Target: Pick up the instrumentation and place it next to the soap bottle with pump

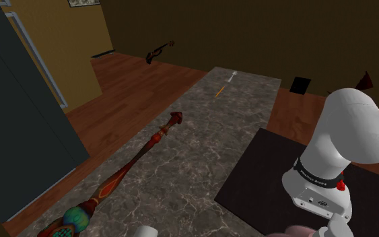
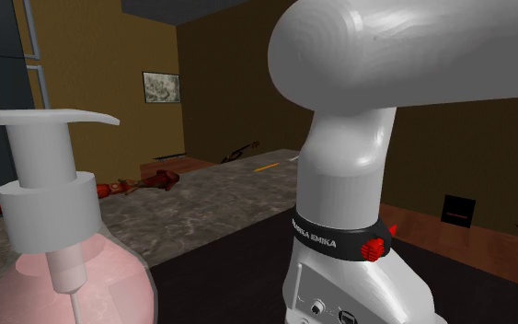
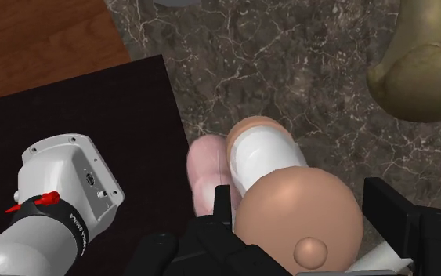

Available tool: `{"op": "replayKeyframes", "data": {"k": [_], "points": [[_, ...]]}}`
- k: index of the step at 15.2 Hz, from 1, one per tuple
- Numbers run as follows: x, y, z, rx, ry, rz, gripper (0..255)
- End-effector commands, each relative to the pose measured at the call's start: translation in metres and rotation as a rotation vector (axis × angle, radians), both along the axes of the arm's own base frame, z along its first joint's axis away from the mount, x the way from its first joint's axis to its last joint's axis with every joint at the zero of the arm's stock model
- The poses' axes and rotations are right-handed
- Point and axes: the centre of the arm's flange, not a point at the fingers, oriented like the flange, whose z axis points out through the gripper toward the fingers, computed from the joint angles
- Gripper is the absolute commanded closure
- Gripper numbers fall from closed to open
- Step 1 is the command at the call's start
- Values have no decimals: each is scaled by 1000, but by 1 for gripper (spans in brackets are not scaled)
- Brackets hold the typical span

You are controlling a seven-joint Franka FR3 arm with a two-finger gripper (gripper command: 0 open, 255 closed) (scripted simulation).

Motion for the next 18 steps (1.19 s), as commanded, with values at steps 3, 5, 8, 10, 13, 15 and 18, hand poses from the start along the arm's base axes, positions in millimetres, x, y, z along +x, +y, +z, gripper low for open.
{"op": "replayKeyframes", "data": {"k": [3,5,8,10,13,15,18], "points": [[0,0,-20,0,0,0,255],[0,0,-31,0,0,0,255],[0,0,-47,0,0,0,255],[0,0,-57,0,0,0,255],[0,0,-73,0,0,0,255],[0,0,-84,0,0,0,255],[0,0,-100,0,0,0,255]]}}
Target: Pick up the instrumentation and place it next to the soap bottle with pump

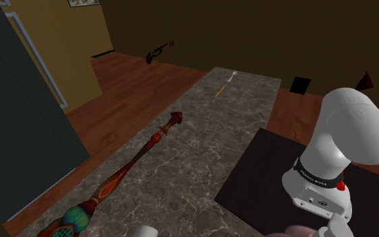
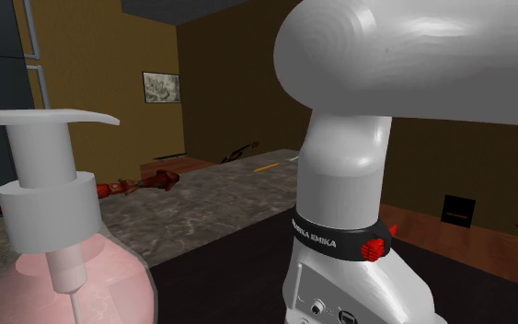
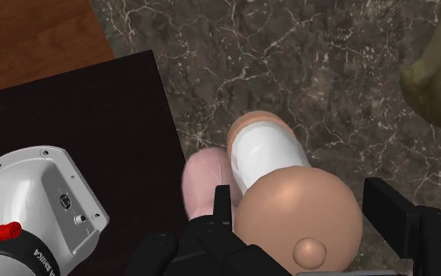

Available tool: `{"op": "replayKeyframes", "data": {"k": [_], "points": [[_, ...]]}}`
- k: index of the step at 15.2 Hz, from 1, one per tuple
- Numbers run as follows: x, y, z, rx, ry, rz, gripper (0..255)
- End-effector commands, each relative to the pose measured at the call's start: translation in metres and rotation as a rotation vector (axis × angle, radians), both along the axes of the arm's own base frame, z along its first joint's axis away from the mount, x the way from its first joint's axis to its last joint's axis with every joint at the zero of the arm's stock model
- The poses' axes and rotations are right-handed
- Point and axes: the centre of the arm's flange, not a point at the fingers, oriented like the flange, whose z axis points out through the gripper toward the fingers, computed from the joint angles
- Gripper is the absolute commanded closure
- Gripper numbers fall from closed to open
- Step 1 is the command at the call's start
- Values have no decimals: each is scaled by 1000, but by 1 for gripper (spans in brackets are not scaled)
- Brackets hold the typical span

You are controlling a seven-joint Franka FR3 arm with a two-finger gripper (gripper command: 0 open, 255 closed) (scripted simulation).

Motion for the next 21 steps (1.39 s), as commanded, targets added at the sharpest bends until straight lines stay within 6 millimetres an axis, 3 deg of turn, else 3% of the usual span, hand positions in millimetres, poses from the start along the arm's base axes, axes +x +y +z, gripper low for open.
{"op": "replayKeyframes", "data": {"k": [1,21], "points": [[0,0,-11,0,0,0,255],[0,0,-117,0,0,0,255]]}}
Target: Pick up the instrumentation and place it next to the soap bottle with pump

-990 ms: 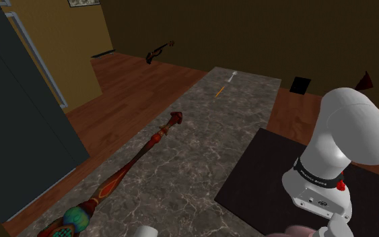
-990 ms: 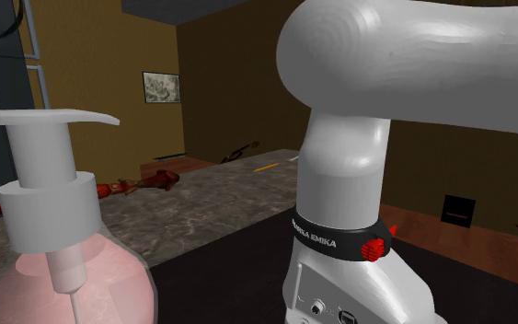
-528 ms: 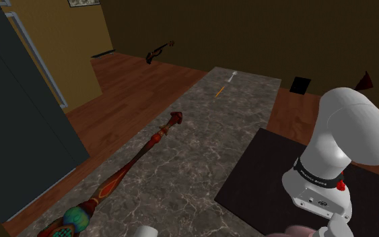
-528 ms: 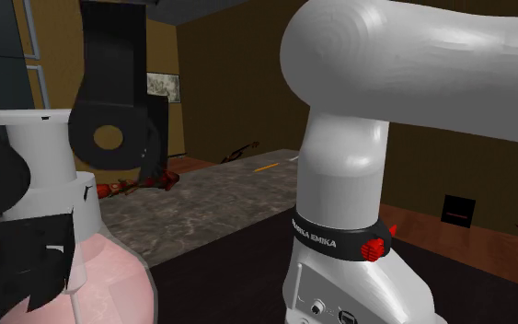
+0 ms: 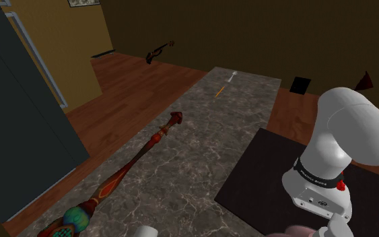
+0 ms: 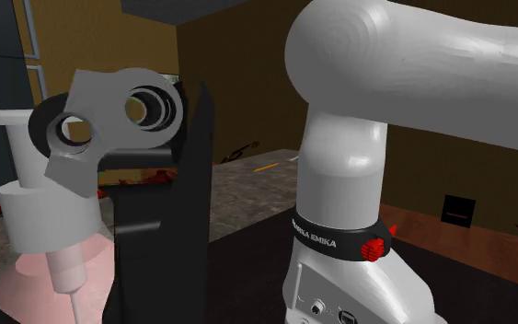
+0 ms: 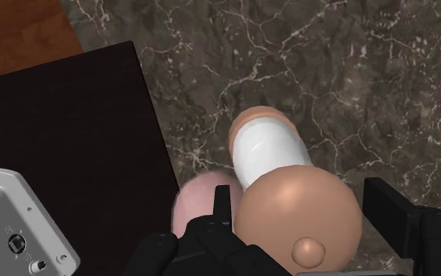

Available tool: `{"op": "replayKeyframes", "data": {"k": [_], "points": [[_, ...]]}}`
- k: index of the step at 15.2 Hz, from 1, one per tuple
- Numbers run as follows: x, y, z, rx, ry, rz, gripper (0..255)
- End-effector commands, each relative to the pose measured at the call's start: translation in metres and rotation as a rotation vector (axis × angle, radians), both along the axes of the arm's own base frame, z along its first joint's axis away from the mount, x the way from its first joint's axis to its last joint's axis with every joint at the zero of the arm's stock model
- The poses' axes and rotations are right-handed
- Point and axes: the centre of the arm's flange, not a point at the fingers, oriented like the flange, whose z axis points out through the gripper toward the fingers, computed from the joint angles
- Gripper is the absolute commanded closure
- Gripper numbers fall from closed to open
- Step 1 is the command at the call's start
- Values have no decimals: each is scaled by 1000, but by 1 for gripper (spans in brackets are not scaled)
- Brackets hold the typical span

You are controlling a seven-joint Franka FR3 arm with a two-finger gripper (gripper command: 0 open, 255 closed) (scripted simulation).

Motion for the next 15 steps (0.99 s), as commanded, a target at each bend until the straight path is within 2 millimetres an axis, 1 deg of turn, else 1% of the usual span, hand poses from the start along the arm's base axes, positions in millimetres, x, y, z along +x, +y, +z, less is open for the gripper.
{"op": "replayKeyframes", "data": {"k": [1,5,13,14,15], "points": [[-1,0,-11,1,0,0,255],[-1,0,-31,1,0,0,255],[-1,0,-31,1,0,0,255],[-1,0,-31,1,0,0,0],[-1,0,-31,1,0,0,0]]}}
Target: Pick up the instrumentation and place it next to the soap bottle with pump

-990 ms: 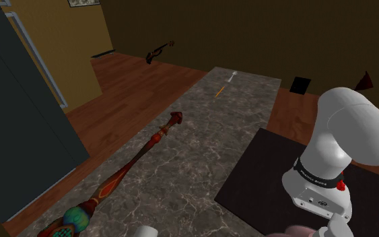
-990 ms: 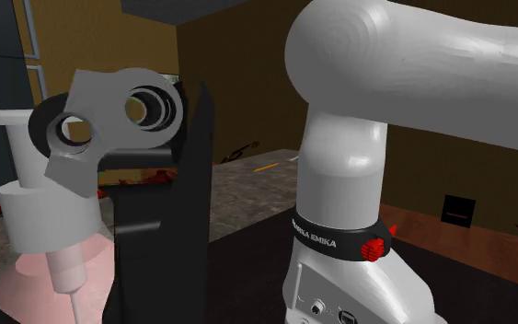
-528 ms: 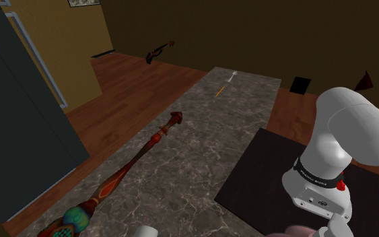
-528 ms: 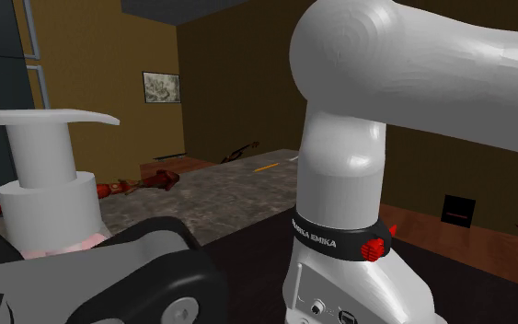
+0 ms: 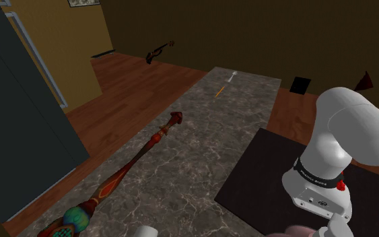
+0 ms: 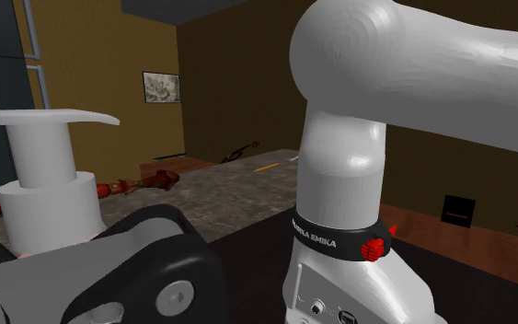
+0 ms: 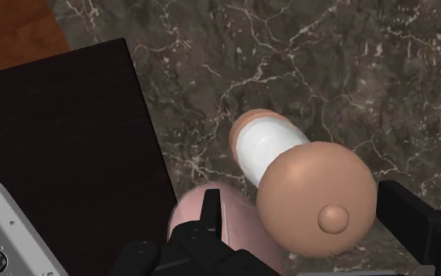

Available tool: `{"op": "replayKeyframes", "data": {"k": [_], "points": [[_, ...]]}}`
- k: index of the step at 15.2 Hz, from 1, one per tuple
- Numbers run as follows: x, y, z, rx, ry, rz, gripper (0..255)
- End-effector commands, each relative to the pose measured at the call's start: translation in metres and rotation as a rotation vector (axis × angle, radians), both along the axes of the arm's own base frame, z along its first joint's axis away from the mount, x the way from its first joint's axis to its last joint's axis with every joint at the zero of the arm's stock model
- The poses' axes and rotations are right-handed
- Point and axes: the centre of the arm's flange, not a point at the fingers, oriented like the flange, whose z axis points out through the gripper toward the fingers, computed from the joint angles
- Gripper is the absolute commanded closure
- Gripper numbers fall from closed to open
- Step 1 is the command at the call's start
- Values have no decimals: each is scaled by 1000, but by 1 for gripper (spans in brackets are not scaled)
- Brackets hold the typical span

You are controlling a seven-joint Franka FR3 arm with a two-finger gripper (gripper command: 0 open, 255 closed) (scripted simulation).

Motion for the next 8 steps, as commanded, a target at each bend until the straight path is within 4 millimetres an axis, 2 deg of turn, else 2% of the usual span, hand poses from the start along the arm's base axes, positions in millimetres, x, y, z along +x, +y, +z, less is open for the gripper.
{"op": "replayKeyframes", "data": {"k": [1,4,8], "points": [[0,0,0,0,0,0,0],[0,0,0,0,0,0,0],[1,-4,50,0,0,0,0]]}}
